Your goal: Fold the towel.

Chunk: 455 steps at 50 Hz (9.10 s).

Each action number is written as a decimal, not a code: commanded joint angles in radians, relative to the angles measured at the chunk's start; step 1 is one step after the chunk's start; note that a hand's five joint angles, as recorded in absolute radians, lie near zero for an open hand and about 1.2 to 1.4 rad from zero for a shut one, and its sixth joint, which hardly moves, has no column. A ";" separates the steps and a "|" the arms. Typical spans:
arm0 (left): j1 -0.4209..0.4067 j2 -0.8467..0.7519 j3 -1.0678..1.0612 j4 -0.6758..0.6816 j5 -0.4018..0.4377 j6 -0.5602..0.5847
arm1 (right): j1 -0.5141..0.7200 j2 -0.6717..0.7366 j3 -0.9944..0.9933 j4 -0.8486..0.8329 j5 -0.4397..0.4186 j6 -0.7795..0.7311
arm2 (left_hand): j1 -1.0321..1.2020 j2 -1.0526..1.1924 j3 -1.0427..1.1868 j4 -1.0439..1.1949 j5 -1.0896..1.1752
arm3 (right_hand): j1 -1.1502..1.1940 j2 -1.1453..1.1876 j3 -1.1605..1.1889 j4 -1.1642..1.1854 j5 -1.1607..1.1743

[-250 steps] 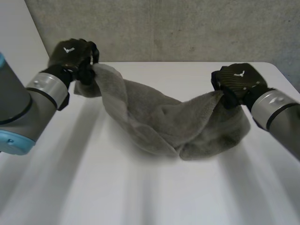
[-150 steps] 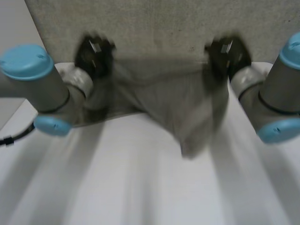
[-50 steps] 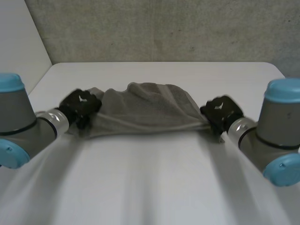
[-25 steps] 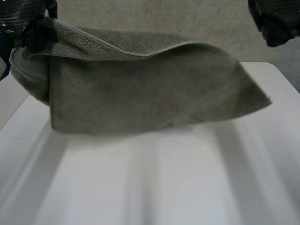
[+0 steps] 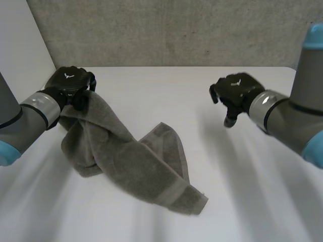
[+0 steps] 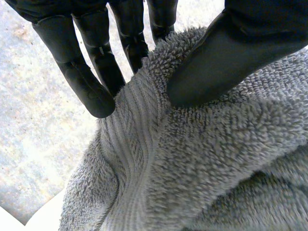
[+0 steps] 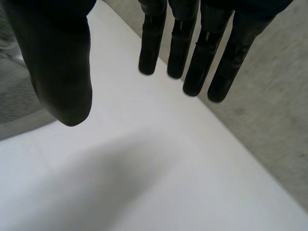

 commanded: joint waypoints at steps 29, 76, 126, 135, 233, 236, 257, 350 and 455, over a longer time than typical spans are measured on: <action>0.039 0.017 -0.097 0.005 0.007 0.009 | 0.128 -0.020 0.481 -0.148 -0.075 0.531 | -0.058 -0.112 -0.151 -0.123 -0.289 | -0.135 -0.145 -0.139 -0.138 -0.102; 0.039 0.057 -0.123 0.008 0.009 0.006 | 0.171 -0.089 0.489 -0.184 -0.011 0.468 | -0.058 -0.112 -0.151 -0.123 -0.289 | -0.109 -0.118 -0.112 -0.112 -0.076; 0.039 0.072 -0.134 0.009 0.010 0.006 | 0.175 0.010 0.488 -0.243 0.032 0.379 | -0.058 -0.112 -0.151 -0.123 -0.289 | 0.824 0.814 0.820 0.821 0.857; 0.027 0.105 -0.111 0.014 0.009 -0.003 | 0.165 -0.036 0.393 -0.243 0.031 0.378 | -0.063 -0.117 -0.156 -0.129 -0.294 | 0.824 0.814 0.820 0.821 0.857; 0.022 -0.228 -0.128 0.184 0.041 0.133 | -0.110 -0.029 0.524 -0.501 -0.020 -0.184 | -0.782 -0.836 -0.875 -0.848 -1.014 | 0.824 0.814 0.820 0.821 0.857; 0.022 -0.250 -0.100 0.167 0.039 0.135 | -0.112 -0.029 0.524 -0.500 -0.021 -0.184 | -0.779 -0.833 -0.873 -0.845 -1.011 | 0.824 0.814 0.820 0.821 0.857; 0.021 -0.402 0.124 0.113 0.035 0.138 | -0.110 -0.007 0.521 -0.506 -0.023 -0.185 | -0.697 -0.751 -0.790 -0.763 -0.929 | 0.824 0.814 0.820 0.821 0.857; 0.243 0.548 -0.483 0.195 0.164 0.080 | -0.458 -0.506 0.237 -0.022 -0.248 -0.018 | -0.058 -0.112 -0.151 -0.123 -0.289 | 0.824 0.814 0.820 0.821 0.857; 0.262 0.264 -0.483 0.245 0.207 -0.175 | -0.302 -0.161 0.708 -0.429 -0.080 -0.164 | -1.126 -1.180 -1.219 -1.192 -1.357 | -0.053 -0.063 -0.056 -0.056 -0.020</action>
